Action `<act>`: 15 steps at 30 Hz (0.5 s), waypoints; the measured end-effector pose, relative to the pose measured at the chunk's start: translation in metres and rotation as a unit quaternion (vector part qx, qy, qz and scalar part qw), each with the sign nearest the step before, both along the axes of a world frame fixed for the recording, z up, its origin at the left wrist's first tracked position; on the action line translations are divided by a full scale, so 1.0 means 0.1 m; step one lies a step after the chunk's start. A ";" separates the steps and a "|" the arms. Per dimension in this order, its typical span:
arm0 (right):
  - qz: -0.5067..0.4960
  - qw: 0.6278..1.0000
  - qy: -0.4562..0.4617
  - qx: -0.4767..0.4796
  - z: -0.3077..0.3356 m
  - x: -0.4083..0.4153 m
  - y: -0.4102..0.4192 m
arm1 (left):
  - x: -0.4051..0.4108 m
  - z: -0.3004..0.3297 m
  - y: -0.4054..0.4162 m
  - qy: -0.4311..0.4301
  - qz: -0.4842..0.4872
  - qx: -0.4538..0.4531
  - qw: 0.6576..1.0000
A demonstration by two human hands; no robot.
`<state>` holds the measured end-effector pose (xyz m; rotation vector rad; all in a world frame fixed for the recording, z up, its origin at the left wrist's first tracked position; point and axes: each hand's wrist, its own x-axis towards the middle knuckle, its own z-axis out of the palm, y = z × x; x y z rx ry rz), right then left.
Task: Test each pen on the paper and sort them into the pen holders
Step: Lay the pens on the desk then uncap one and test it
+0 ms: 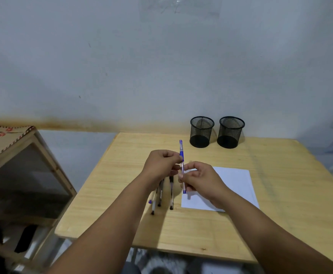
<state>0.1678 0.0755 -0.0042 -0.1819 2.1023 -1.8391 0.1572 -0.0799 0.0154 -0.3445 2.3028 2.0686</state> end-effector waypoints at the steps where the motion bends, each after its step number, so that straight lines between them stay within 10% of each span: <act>1: -0.005 1.000 0.005 0.002 -0.01 0.01 0.06 | -0.01 0.00 0.03 -0.002 -0.003 0.003 1.000; 15: -0.005 0.981 0.110 0.160 -0.10 -0.02 0.69 | -0.02 -0.08 0.30 0.011 -0.071 0.014 0.997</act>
